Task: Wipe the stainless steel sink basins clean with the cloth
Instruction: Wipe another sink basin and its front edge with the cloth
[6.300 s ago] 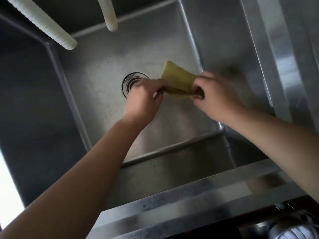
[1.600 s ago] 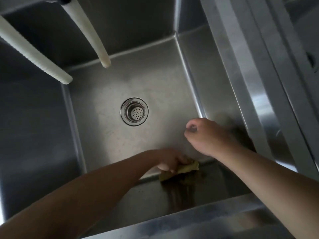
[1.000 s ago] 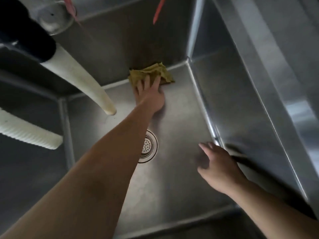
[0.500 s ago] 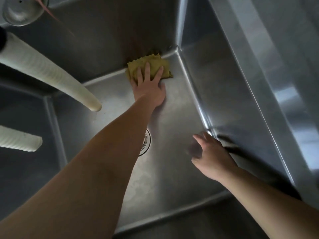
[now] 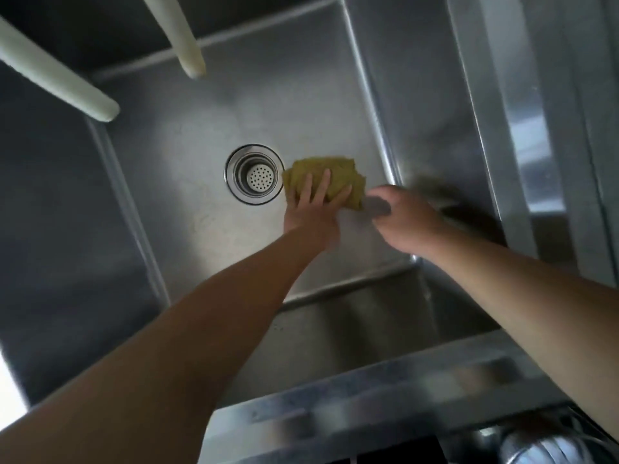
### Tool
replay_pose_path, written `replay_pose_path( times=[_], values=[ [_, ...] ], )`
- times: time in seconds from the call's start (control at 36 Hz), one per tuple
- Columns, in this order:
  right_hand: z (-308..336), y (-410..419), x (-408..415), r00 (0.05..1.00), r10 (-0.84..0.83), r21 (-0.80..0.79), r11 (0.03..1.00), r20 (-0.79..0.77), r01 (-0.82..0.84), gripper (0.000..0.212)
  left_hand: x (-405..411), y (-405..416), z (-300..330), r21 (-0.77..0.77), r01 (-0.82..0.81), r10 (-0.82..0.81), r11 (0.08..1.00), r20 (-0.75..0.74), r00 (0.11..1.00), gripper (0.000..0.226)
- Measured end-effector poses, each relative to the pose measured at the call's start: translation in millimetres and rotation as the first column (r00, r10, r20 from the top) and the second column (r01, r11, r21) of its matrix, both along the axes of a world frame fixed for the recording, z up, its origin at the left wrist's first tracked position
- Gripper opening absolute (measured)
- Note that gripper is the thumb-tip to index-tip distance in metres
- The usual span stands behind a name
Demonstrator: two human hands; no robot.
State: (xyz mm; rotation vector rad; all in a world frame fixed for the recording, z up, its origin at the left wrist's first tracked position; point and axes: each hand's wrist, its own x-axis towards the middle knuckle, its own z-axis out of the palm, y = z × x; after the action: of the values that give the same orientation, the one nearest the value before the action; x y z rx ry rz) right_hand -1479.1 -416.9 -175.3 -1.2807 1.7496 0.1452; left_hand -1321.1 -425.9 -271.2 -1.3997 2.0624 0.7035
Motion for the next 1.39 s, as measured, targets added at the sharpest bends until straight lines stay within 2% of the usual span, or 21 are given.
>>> replay_pose_path(
  times=[0.08,0.17,0.31,0.36,0.39,0.42,0.44,0.5,0.56,0.61,0.67,0.72,0.78,0.86,1.0,1.06,1.14,1.19,1.25,1.31,1.39],
  values=[
    [9,8,-3,1.000,-0.011,0.022,1.000,-0.023,0.012,0.053,-3,34,12,0.167,0.059,-0.059,0.984,-0.001,0.998,0.091],
    [14,17,-8,0.998,-0.039,0.074,0.996,-0.046,0.043,0.050,-5,50,21,0.308,0.112,-0.104,0.945,-0.042,0.994,0.086],
    [12,30,-11,0.999,-0.016,0.169,0.985,-0.045,0.024,0.042,0,67,28,0.410,0.314,-0.271,0.857,-0.161,0.949,0.078],
    [14,33,-9,0.998,0.037,0.212,0.977,-0.053,-0.025,0.041,3,68,34,0.443,0.315,-0.247,0.839,-0.206,0.947,0.067],
    [15,34,-7,0.995,0.079,0.231,0.971,-0.056,-0.064,0.042,7,66,38,0.466,0.236,-0.135,0.853,-0.239,0.962,0.060],
    [15,35,-4,0.989,0.137,0.257,0.959,-0.053,-0.119,0.043,13,63,42,0.493,0.093,0.056,0.865,-0.278,0.959,0.056],
    [16,36,-1,0.978,0.205,0.288,0.940,-0.042,-0.184,0.045,20,59,48,0.508,-0.062,0.251,0.859,-0.314,0.916,0.054],
    [15,39,9,0.946,0.323,0.369,0.881,-0.010,-0.296,0.053,48,47,51,0.469,-0.348,0.531,0.811,-0.343,0.775,0.050],
    [12,43,19,0.919,0.395,0.430,0.827,0.016,-0.363,0.061,82,40,46,0.286,-0.559,0.628,0.778,-0.365,0.687,0.047],
    [8,46,30,0.883,0.468,0.435,0.790,0.027,-0.432,0.067,116,40,35,0.049,-0.666,0.631,0.745,-0.378,0.678,0.051],
    [3,46,40,0.823,0.567,0.403,0.750,0.017,-0.525,0.070,148,44,22,-0.144,-0.653,0.600,0.744,-0.287,0.747,0.065],
    [-8,47,46,0.717,0.697,0.347,0.677,-0.016,-0.650,0.071,173,54,18,-0.179,-0.631,0.628,0.755,-0.083,0.774,0.068],
    [-22,48,50,0.550,0.833,0.285,0.540,-0.050,-0.792,0.071,189,67,9,-0.173,-0.639,0.650,0.749,0.009,0.760,0.072],
    [-45,51,53,0.355,0.928,0.193,0.371,-0.113,-0.908,0.067,201,80,3,-0.191,-0.680,0.696,0.708,0.017,0.718,0.072],
    [-65,58,45,0.222,0.945,-0.064,0.212,-0.242,-0.975,0.049,200,76,1,-0.162,-0.734,0.741,0.660,-0.023,0.671,0.071],
    [-75,63,36,0.170,0.943,-0.103,0.146,-0.287,-0.984,0.046,196,71,2,-0.154,-0.749,0.757,0.645,-0.007,0.653,0.069],
    [-75,63,37,0.168,0.955,-0.103,0.147,-0.243,-0.984,0.040,191,72,0,-0.104,-0.774,0.780,0.625,0.043,0.624,0.069],
    [-72,58,42,0.216,0.967,-0.022,0.216,-0.134,-0.976,0.037,190,74,-3,-0.057,-0.790,0.792,0.610,0.064,0.607,0.072],
    [-69,51,50,0.316,0.949,0.101,0.316,-0.025,-0.943,0.040,189,74,-5,-0.023,-0.797,0.797,0.603,0.067,0.600,0.073],
    [-68,41,58,0.455,0.888,0.228,0.431,0.065,-0.873,0.043,188,73,-5,0.006,-0.808,0.806,0.589,0.058,0.589,0.073],
    [-69,24,72,0.610,0.767,0.397,0.505,0.202,-0.767,0.047,188,73,-3,0.035,-0.819,0.818,0.572,0.049,0.573,0.074]
  ],
)
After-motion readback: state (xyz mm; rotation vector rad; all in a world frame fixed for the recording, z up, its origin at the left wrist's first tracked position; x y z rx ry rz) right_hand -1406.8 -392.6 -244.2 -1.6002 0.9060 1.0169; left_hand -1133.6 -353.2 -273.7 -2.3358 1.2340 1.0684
